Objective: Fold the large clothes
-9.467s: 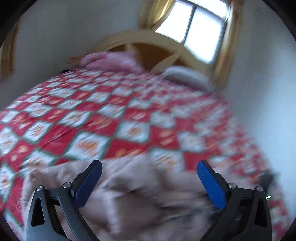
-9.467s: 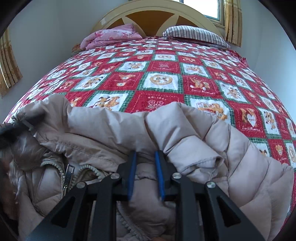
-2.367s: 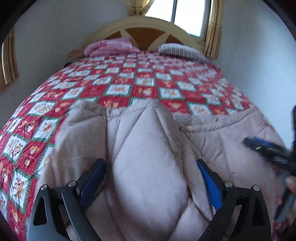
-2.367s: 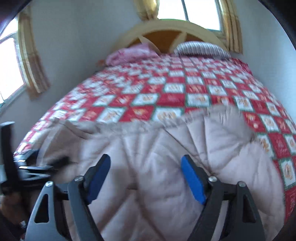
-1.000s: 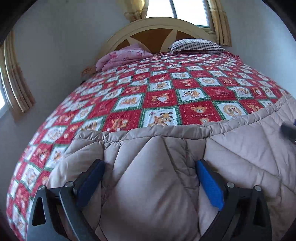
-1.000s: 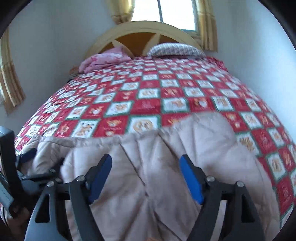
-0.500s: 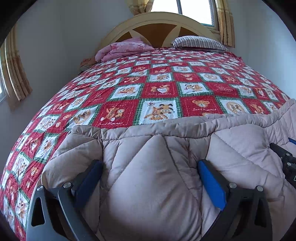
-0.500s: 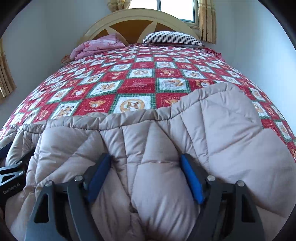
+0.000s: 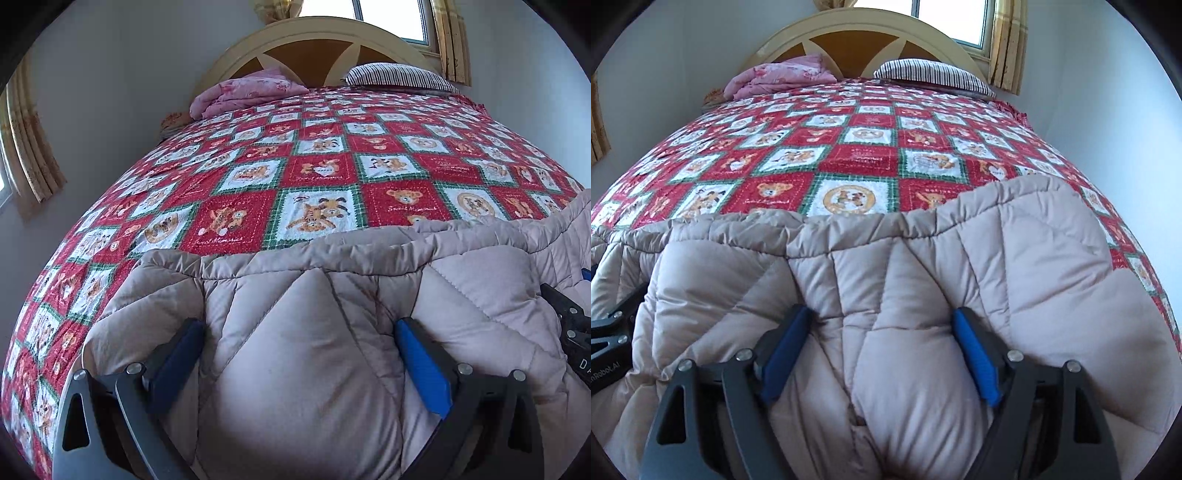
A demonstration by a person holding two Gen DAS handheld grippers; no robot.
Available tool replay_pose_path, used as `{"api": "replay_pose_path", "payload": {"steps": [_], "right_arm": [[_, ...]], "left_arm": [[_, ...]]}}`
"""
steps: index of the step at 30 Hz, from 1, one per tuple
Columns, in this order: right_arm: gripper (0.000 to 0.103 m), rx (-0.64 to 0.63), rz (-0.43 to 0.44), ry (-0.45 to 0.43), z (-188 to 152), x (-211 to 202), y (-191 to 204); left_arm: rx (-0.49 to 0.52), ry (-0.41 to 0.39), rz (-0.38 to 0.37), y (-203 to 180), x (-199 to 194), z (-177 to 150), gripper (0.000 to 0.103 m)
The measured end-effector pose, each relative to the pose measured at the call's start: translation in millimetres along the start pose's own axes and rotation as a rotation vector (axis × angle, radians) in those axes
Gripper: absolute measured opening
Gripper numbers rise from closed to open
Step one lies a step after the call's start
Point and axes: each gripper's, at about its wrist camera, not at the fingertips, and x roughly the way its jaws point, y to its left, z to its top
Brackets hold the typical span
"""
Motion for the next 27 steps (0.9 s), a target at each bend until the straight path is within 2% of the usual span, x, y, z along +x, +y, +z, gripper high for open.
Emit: {"api": "replay_pose_path", "payload": {"steps": [27], "right_arm": [[0.083, -0.025, -0.037, 0.005, 0.5, 0.3, 5.3]], "left_arm": [[-0.003, 0.006, -0.004, -0.1, 2.5, -0.3, 0.102]]}}
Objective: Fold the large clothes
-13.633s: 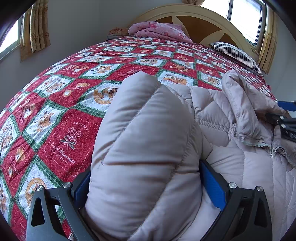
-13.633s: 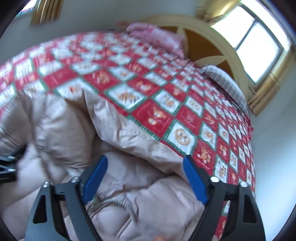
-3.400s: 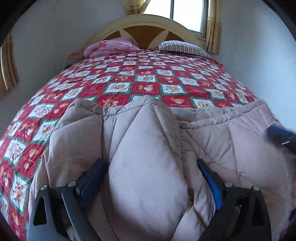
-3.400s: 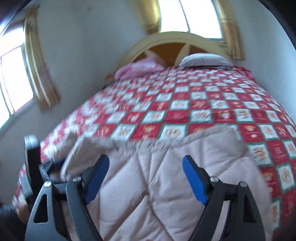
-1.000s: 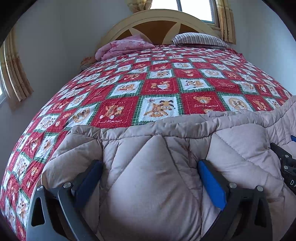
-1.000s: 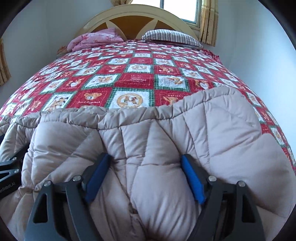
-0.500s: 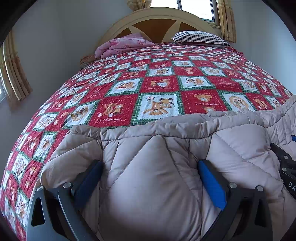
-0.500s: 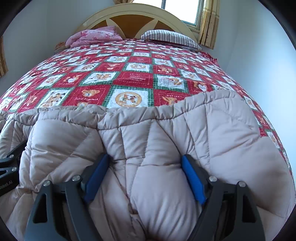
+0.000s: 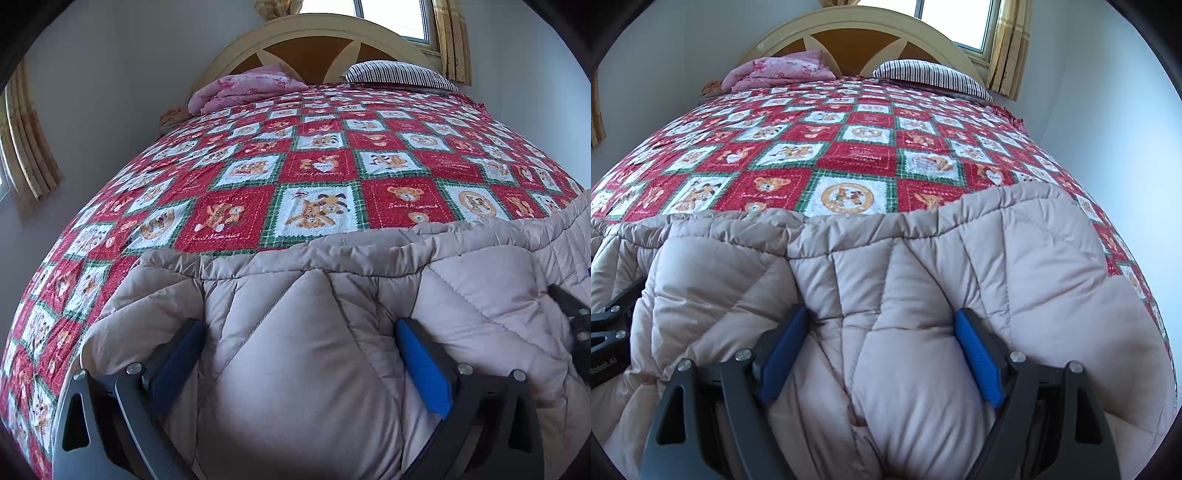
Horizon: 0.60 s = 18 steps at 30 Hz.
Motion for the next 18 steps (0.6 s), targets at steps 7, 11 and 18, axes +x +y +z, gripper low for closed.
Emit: {"api": "replay_pose_path", "payload": {"steps": [7, 11, 18], "right_arm": [[0.083, 0.098, 0.096, -0.052, 3.3, -50.4, -7.3], [0.087, 0.062, 0.145, -0.104, -6.2, -75.1, 15.0], [0.091, 0.055, 0.121, -0.062, -25.0, -40.9, 22.4]], "left_arm": [[-0.003, 0.001, -0.004, -0.1, 0.5, -0.2, 0.102], [-0.006, -0.001, -0.011, -0.3, 1.0, -1.5, 0.102], [-0.007, -0.002, -0.012, 0.0, 0.3, -1.8, 0.102]]}}
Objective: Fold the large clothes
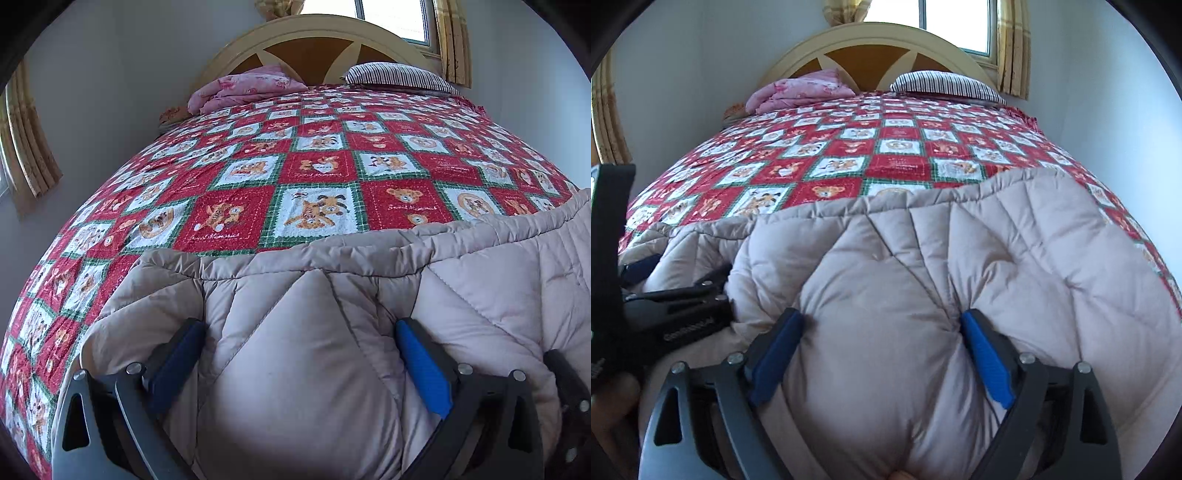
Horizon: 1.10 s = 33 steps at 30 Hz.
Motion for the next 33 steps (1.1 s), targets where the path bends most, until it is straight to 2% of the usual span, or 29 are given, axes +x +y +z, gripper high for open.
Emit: {"api": "replay_pose_path", "payload": {"steps": [9, 18, 24, 27, 29, 31, 33], "right_arm": [[0.096, -0.038, -0.042, 0.018, -6.0, 8.8, 7.0], [0.098, -0.060, -0.071, 0.033, -7.3, 14.5, 10.7], [0.098, -0.065, -0.078, 0.032, -7.9, 15.4, 11.3], [0.099, -0.067, -0.077, 0.035, -7.6, 16.4, 11.3], [0.099, -0.066, -0.077, 0.033, -7.5, 16.3, 11.0], [0.099, -0.069, -0.081, 0.030, -7.8, 16.2, 11.1], [0.099, -0.072, -0.084, 0.031, -7.2, 16.2, 12.5]], "left_arm": [[0.001, 0.003, 0.003, 0.9, -1.3, 0.5, 0.102], [-0.026, 0.013, -0.035, 9.0, -4.5, 3.0, 0.102], [-0.070, 0.015, -0.072, 37.3, -42.3, 6.9, 0.102], [-0.058, -0.040, -0.017, 61.4, -67.7, 3.1, 0.102], [-0.060, -0.035, 0.032, 74.4, -60.1, -3.6, 0.102], [-0.122, 0.051, -0.004, 85.6, -31.7, -13.2, 0.102], [-0.163, 0.034, -0.008, 90.1, -23.6, -17.3, 0.102]]}}
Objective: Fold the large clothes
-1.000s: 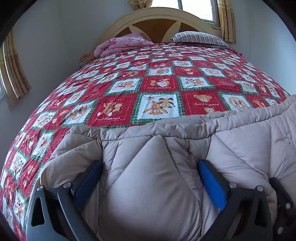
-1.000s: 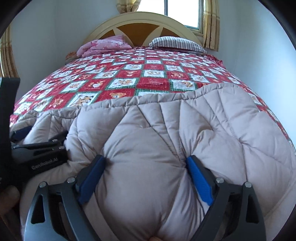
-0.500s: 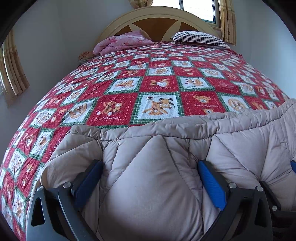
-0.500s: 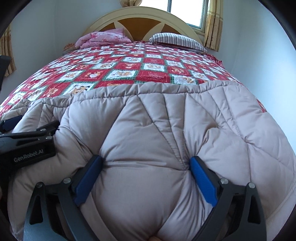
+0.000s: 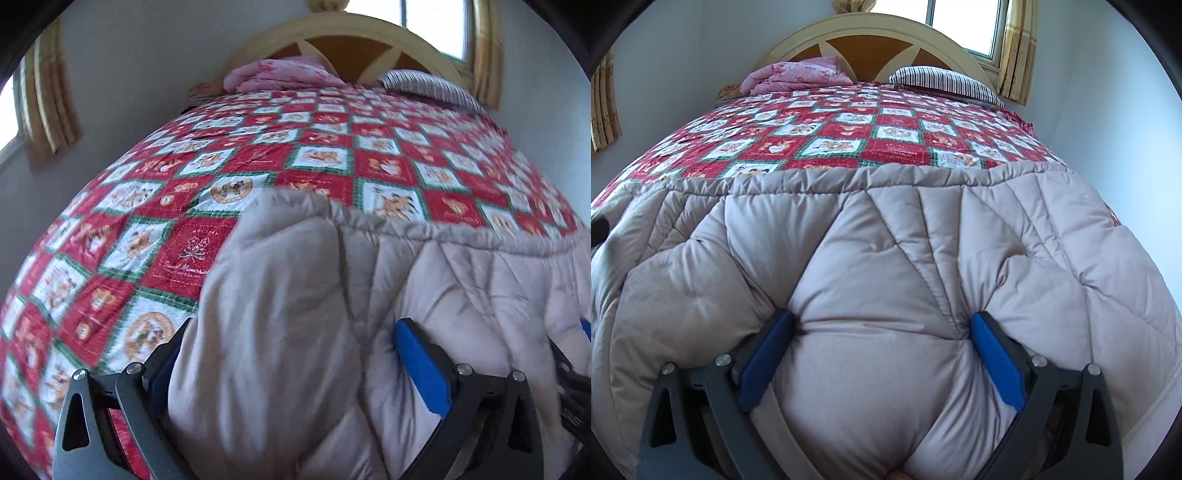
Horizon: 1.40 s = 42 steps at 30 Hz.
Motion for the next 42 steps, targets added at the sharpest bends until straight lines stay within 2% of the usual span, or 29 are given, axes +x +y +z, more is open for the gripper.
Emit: {"api": "replay_pose_path", "payload": {"steps": [2, 4, 5, 6, 7, 9, 11, 13, 15, 17, 18, 20, 22, 24, 25, 27, 29, 31, 32, 35, 38, 42], "right_arm": [[0.098, -0.003, 0.004, 0.002, 1.2, -1.9, 0.7], [0.096, 0.012, 0.058, 0.008, 2.6, -10.9, -5.8], [0.090, 0.025, 0.109, 0.000, 3.4, -22.5, -12.9], [0.088, 0.059, 0.182, -0.052, 4.5, -43.1, -26.6], [0.088, 0.085, 0.205, -0.098, 6.1, -56.8, -37.4], [0.095, 0.139, 0.144, -0.183, 11.2, -79.9, -73.5], [0.096, 0.187, 0.073, -0.190, 14.8, -75.8, -108.0], [0.096, 0.257, 0.014, -0.097, 10.2, -45.5, -147.0], [0.096, 0.279, 0.039, -0.028, -4.6, -16.0, -161.6], [0.096, 0.268, 0.026, -0.079, -15.8, -11.9, -159.5], [0.098, 0.259, 0.013, -0.077, -15.4, -10.4, -156.3], [0.100, 0.247, 0.006, -0.049, -13.1, -4.1, -153.0], [0.100, 0.235, 0.011, -0.012, -9.1, 0.8, -152.5], [0.094, 0.218, -0.005, 0.034, -3.4, -6.9, -153.1], [0.093, 0.213, -0.022, 0.037, 0.7, -19.5, -148.9], [0.095, 0.206, -0.001, -0.061, 5.0, -54.3, -133.6], [0.098, 0.147, 0.069, -0.132, 10.7, -77.8, -102.1], [0.098, 0.081, 0.154, -0.123, 11.9, -80.3, -69.8], [0.098, 0.059, 0.164, -0.104, 10.2, -75.8, -57.9], [0.098, -0.018, 0.101, -0.023, -5.4, -44.2, -30.2], [0.100, -0.045, 0.063, -0.032, -18.3, -30.4, -24.1], [0.103, -0.039, 0.058, -0.007, -18.9, -20.2, -22.8]], "left_arm": [[-0.003, -0.008, 0.011, -3.2, 2.8, 0.0, 0.102], [0.023, -0.017, 0.023, -9.5, 4.5, -0.2, 0.102], [0.026, -0.018, 0.021, -10.5, 5.5, 0.1, 0.102], [0.024, -0.019, 0.016, -9.4, 5.9, 0.9, 0.102], [0.019, -0.017, 0.009, -8.9, 7.4, 1.4, 0.102], [0.012, -0.013, 0.004, -7.8, 9.7, 2.9, 0.102], [0.016, -0.012, -0.001, -8.5, 10.7, 3.0, 0.102], [0.026, -0.011, -0.008, -10.7, 10.7, 2.6, 0.102], [0.029, -0.011, -0.005, -11.4, 10.7, 2.6, 0.102], [0.024, -0.009, -0.008, -10.1, 8.5, 3.7, 0.102], [0.022, -0.007, -0.011, -8.9, 3.3, 4.5, 0.102], [-0.003, -0.009, -0.063, -0.8, -18.9, 6.7, 0.102], [-0.038, -0.059, -0.156, 16.7, -60.0, 4.1, 0.102], [-0.016, -0.100, -0.189, 30.0, -87.6, -4.0, 0.102], [0.003, -0.104, -0.176, 39.0, -98.9, -10.5, 0.102], [0.013, -0.102, -0.154, 58.2, -109.5, -24.9, 0.102], [-0.017, -0.065, -0.142, 81.0, -109.2, -43.2, 0.102], [-0.062, -0.018, -0.169, 100.1, -102.7, -62.3, 0.102], [-0.089, 0.003, -0.188, 107.3, -98.5, -70.7, 0.102], [-0.169, 0.037, -0.293, 117.7, -86.7, -92.2, 0.102], [-0.216, 0.054, -0.383, 111.6, -72.9, -96.4, 0.102], [-0.229, 0.065, -0.453, 95.8, -59.4, -90.8, 0.102]]}}
